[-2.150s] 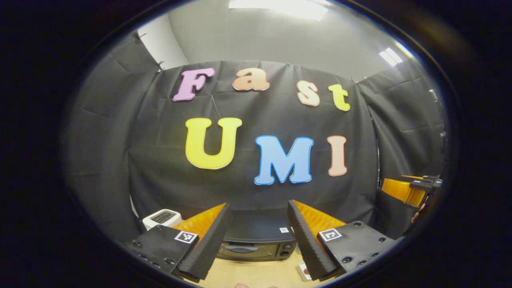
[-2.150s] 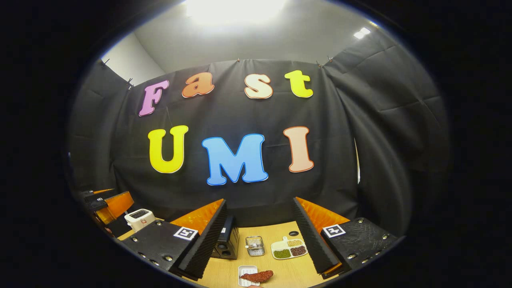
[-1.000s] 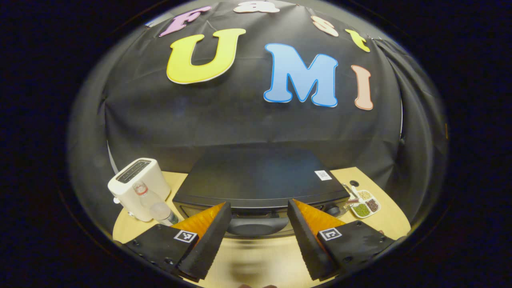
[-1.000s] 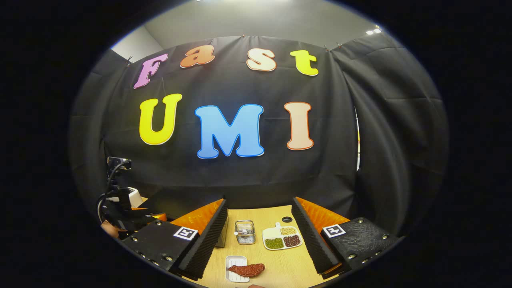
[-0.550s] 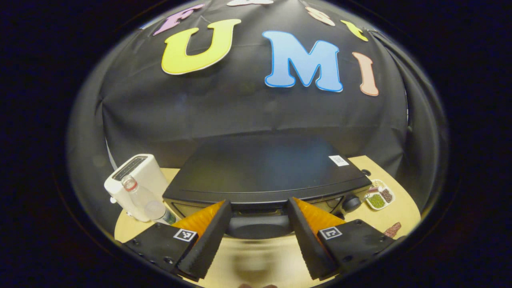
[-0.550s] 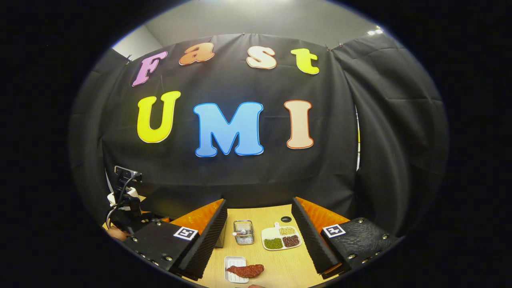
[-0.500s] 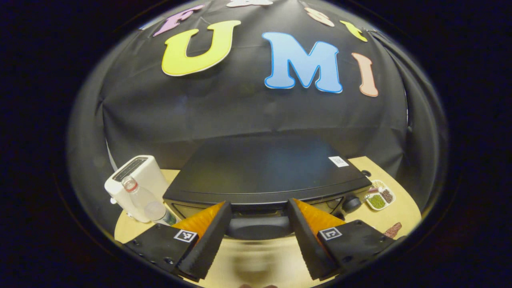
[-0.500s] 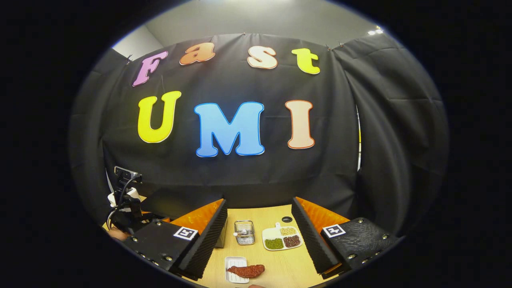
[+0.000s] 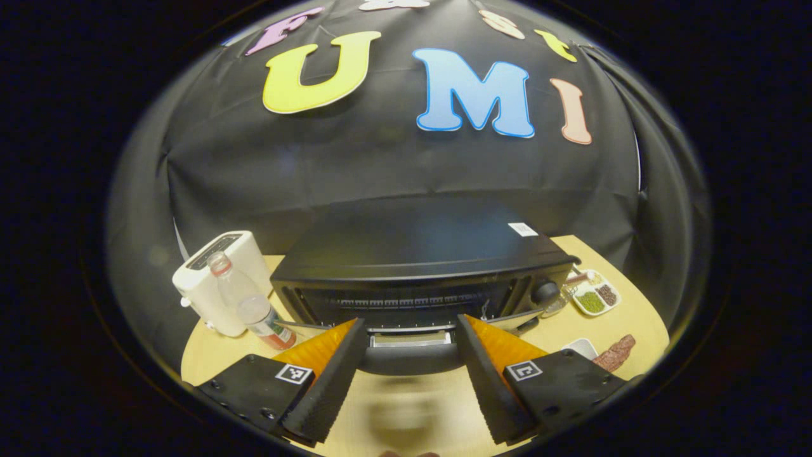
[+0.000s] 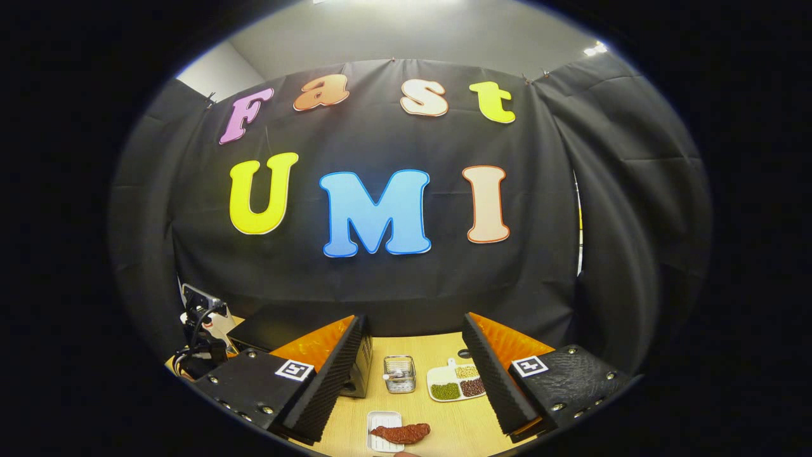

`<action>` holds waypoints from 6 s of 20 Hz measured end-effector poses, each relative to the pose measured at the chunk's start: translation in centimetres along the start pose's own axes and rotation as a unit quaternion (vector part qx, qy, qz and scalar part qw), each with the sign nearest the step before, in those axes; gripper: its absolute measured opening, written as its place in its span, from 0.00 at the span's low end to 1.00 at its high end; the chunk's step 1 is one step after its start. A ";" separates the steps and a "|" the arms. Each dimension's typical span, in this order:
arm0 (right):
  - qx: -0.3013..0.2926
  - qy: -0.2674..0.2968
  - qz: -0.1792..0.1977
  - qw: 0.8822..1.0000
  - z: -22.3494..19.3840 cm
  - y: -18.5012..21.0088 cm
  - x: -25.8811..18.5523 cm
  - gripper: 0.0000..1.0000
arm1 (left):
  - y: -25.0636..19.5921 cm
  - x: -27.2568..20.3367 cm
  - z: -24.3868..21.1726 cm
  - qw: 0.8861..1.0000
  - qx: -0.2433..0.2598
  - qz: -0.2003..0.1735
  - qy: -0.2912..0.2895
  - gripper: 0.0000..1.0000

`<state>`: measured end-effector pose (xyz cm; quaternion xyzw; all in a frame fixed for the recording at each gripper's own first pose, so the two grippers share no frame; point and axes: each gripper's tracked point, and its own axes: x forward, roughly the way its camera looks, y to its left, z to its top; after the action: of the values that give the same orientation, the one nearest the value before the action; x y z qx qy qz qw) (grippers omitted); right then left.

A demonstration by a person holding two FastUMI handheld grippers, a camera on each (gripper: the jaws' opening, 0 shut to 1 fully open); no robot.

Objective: Open the electric oven with the left hand, put the food in, and close the electric oven.

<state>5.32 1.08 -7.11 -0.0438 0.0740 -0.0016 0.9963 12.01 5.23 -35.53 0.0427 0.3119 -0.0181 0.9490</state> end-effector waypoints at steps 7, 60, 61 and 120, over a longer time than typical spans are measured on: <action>-0.005 -0.001 0.000 1.000 -0.1 -0.5 -1.8 0.98 | -0.3 -1.9 -5.0 0.999 -0.001 0.001 0.037 0.98; 0.407 0.316 0.117 0.849 -31.5 0.2 3.7 0.11 | 6.2 -21.5 12.3 0.982 -0.040 0.063 -0.176 0.98; 0.415 0.306 0.116 0.849 -30.4 0.3 3.5 0.11 | 6.5 -21.4 12.5 0.981 -0.039 0.056 -0.180 0.99; 0.186 0.121 -0.013 0.975 -19.0 19.0 8.6 0.47 | 20.4 -22.4 10.3 0.979 -0.058 -0.023 -0.196 0.94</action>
<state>10.93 18.31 -28.73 0.1414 0.1917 -0.0331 0.9707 1.30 24.81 -12.56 -0.0239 0.1211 -0.0300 0.9919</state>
